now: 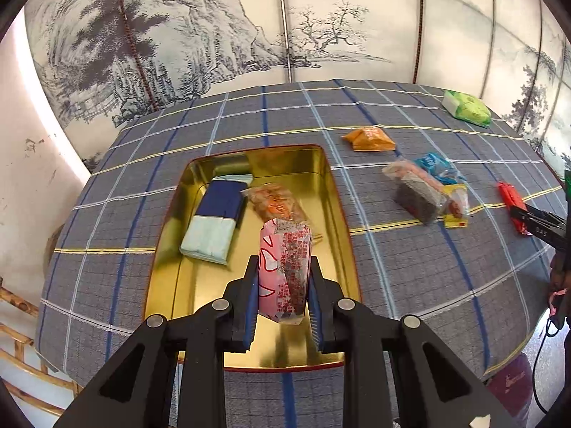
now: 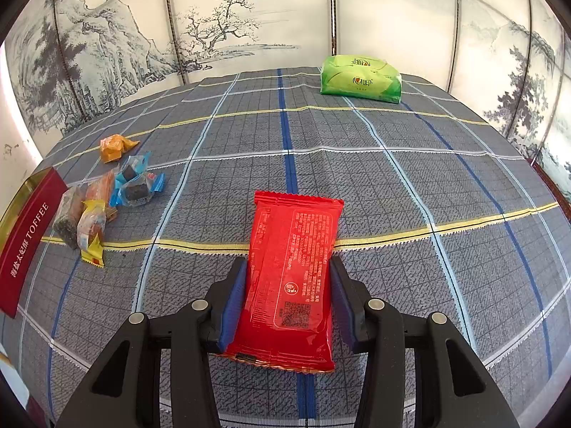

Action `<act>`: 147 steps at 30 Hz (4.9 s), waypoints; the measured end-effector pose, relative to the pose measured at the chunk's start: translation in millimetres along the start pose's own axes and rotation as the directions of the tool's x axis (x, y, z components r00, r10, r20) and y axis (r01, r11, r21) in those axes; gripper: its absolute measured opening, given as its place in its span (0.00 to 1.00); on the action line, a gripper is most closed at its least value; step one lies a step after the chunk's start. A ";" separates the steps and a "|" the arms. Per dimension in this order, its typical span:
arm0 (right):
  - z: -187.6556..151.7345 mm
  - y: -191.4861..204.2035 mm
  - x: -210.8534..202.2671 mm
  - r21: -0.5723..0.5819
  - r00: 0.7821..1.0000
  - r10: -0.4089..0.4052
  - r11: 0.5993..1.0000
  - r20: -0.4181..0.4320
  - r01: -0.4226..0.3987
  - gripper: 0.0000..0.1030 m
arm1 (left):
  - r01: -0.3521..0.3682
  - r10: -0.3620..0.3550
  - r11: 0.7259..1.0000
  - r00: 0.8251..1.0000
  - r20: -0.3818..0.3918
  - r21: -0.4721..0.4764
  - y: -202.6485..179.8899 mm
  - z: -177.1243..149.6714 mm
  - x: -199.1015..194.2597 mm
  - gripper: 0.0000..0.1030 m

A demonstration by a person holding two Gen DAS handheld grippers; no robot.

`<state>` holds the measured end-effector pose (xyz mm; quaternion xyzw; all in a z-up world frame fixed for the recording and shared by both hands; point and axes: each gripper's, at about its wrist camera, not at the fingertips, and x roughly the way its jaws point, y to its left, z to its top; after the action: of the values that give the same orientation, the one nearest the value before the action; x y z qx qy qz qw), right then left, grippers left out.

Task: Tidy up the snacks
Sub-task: 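Place the pink packet in the gold tray and open the left gripper, then carry the red wrapper into the gold tray and release it, then grasp the dark clear bag of seaweed snack with the left gripper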

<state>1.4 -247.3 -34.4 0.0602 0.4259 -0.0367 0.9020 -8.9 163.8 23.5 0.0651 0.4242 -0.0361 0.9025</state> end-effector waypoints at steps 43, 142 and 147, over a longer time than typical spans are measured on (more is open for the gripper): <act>1.6 0.9 -0.6 0.013 0.999 0.030 0.999 -0.022 -0.030 0.44 | -0.095 0.096 0.988 0.995 -0.003 -0.118 58.6 -3.5 17.7 0.58; 12.3 -8.3 9.4 0.121 0.995 0.099 0.988 0.021 -0.101 0.66 | 0.096 -0.084 0.988 0.991 -0.102 0.118 -53.6 17.8 -5.4 0.93; 11.0 -3.3 7.6 0.093 0.991 0.131 0.987 0.029 -0.134 0.67 | 0.198 -0.187 0.980 0.957 -0.223 0.025 -87.9 55.2 29.0 0.93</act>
<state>14.2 -252.2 -33.7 0.1308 0.4083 0.0025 0.9034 41.0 68.5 28.4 0.0482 0.5245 -0.1263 0.8406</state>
